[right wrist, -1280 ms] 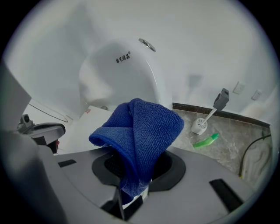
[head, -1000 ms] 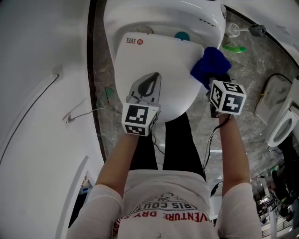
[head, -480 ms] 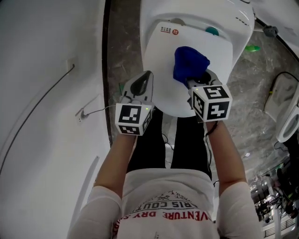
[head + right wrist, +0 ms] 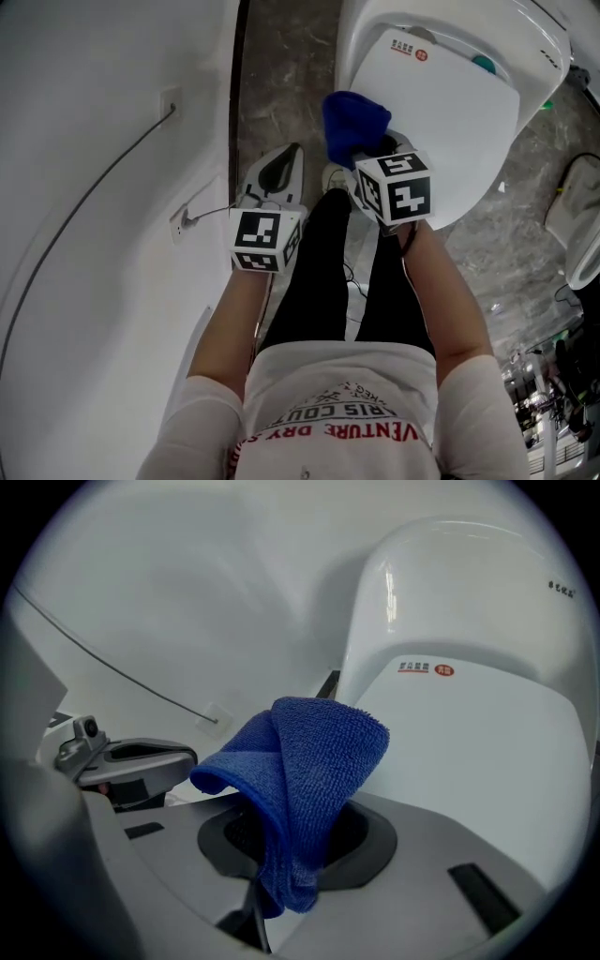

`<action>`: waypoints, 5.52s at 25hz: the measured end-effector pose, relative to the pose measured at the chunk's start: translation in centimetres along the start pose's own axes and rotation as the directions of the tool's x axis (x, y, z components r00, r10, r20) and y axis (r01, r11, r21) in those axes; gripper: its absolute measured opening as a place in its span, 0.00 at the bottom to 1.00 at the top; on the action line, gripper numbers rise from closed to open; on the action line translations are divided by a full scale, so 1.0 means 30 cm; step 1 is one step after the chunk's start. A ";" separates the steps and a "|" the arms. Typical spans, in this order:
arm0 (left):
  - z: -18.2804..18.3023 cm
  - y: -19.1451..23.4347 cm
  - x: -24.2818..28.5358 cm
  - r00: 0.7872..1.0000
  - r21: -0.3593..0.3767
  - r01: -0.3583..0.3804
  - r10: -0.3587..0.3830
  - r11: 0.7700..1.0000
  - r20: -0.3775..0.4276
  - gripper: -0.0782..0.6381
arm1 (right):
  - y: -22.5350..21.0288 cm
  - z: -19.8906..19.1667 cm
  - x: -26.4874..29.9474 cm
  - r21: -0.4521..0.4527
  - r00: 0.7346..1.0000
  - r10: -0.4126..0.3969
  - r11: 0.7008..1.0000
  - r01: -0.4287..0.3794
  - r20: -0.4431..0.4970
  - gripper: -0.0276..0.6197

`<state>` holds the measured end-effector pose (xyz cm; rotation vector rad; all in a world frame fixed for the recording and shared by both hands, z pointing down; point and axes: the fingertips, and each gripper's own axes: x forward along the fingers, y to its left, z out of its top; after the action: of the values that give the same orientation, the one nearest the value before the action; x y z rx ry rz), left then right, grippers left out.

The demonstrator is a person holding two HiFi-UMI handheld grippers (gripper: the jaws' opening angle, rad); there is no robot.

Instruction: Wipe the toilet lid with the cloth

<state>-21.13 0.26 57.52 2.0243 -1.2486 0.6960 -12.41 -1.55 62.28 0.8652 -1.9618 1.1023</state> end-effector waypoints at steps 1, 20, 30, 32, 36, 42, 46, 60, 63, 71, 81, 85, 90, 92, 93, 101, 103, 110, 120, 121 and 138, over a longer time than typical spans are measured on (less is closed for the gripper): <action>-0.010 0.007 -0.002 1.000 0.000 0.002 -0.002 1.000 -0.004 0.12 | -0.008 -0.008 0.009 0.011 1.000 -0.010 1.000 0.010 -0.005 0.18; -0.026 -0.320 0.094 0.997 0.028 0.076 -0.075 0.997 -0.012 0.12 | -0.220 -0.153 -0.200 0.096 0.999 0.003 0.995 -0.007 0.046 0.18; -0.022 -0.542 0.151 0.996 0.068 0.094 -0.093 0.993 -0.016 0.12 | -0.414 -0.260 -0.356 0.121 0.998 -0.012 0.993 0.005 0.056 0.18; -0.023 -0.598 0.163 0.995 0.084 0.101 -0.100 0.991 -0.016 0.12 | -0.448 -0.281 -0.382 0.123 0.998 -0.008 0.992 0.001 0.057 0.18; -0.029 -0.711 0.195 0.993 0.093 0.118 -0.117 0.989 -0.012 0.12 | -0.527 -0.322 -0.436 0.127 0.998 -0.013 0.992 0.006 0.054 0.18; -0.035 -0.852 0.237 0.994 0.072 0.110 -0.110 0.991 0.001 0.12 | -0.645 -0.393 -0.514 0.135 0.999 -0.026 0.991 0.020 0.044 0.18; -0.052 -0.935 0.257 0.994 0.049 0.109 -0.109 0.993 -0.003 0.12 | -0.721 -0.445 -0.559 0.143 0.998 -0.045 0.989 0.040 0.032 0.18; -0.102 -1.057 0.271 0.989 0.080 0.141 -0.137 0.987 -0.057 0.12 | -0.965 -0.657 -0.651 0.233 0.968 -0.243 0.940 0.250 -0.059 0.18; -0.112 -1.061 0.264 0.987 0.078 0.153 -0.150 0.985 -0.050 0.12 | -1.003 -0.706 -0.681 0.252 0.949 -0.309 0.915 0.315 -0.064 0.18; -0.224 -0.971 0.144 0.983 0.084 0.182 -0.179 0.980 -0.046 0.12 | -0.826 -0.719 -0.768 0.271 0.942 -0.335 0.909 0.318 0.020 0.18; -0.298 -0.618 -0.168 0.992 0.110 0.125 -0.123 0.986 -0.023 0.12 | -0.233 -0.567 -0.619 0.263 0.975 -0.180 0.954 0.142 0.130 0.18; -0.307 -0.417 -0.262 0.997 0.091 0.071 -0.073 0.993 0.008 0.12 | 0.027 -0.536 -0.427 0.199 0.991 -0.081 0.978 0.059 0.107 0.18; -0.380 -0.252 -0.328 1.000 0.050 0.015 -0.016 0.999 0.013 0.12 | 0.204 -0.526 -0.226 0.150 0.997 -0.022 0.989 0.012 0.067 0.18; -0.403 -0.216 -0.335 1.000 0.035 0.006 -0.007 0.999 0.022 0.12 | 0.217 -0.517 -0.171 0.144 0.998 -0.024 0.990 0.015 0.063 0.18; -0.417 -0.206 -0.334 1.000 0.024 0.007 -0.008 1.000 0.024 0.12 | 0.213 -0.514 -0.152 0.137 0.998 -0.032 0.990 0.024 0.062 0.18; -0.481 -0.283 -0.283 0.999 0.014 0.050 -0.050 0.999 0.009 0.12 | 0.088 -0.566 -0.146 0.140 0.995 -0.081 0.988 0.073 0.052 0.18; -0.468 -0.318 -0.267 0.998 0.022 0.061 -0.061 0.998 0.008 0.12 | 0.054 -0.577 -0.170 0.140 0.995 -0.081 0.987 0.073 0.054 0.18; -0.384 -0.469 -0.202 0.995 0.054 0.092 -0.094 0.994 0.029 0.12 | -0.090 -0.645 -0.293 0.149 0.993 -0.107 0.984 0.099 0.048 0.18; -0.336 -0.715 -0.127 0.989 0.086 0.143 -0.145 0.986 0.016 0.12 | -0.363 -0.813 -0.502 0.238 0.975 -0.221 0.949 0.209 0.026 0.18; -0.341 -0.729 -0.122 0.989 0.091 0.146 -0.147 0.985 0.010 0.12 | -0.379 -0.825 -0.510 0.243 0.974 -0.224 0.947 0.211 0.027 0.18; -0.422 -1.008 -0.058 0.991 0.071 0.137 -0.137 0.988 -0.008 0.12 | -0.665 -1.012 -0.664 0.280 0.959 -0.284 0.919 0.277 -0.016 0.18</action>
<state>4.37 20.89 56.88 2.1430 -1.0849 0.6861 22.01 21.30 65.46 1.2737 -1.6560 1.2160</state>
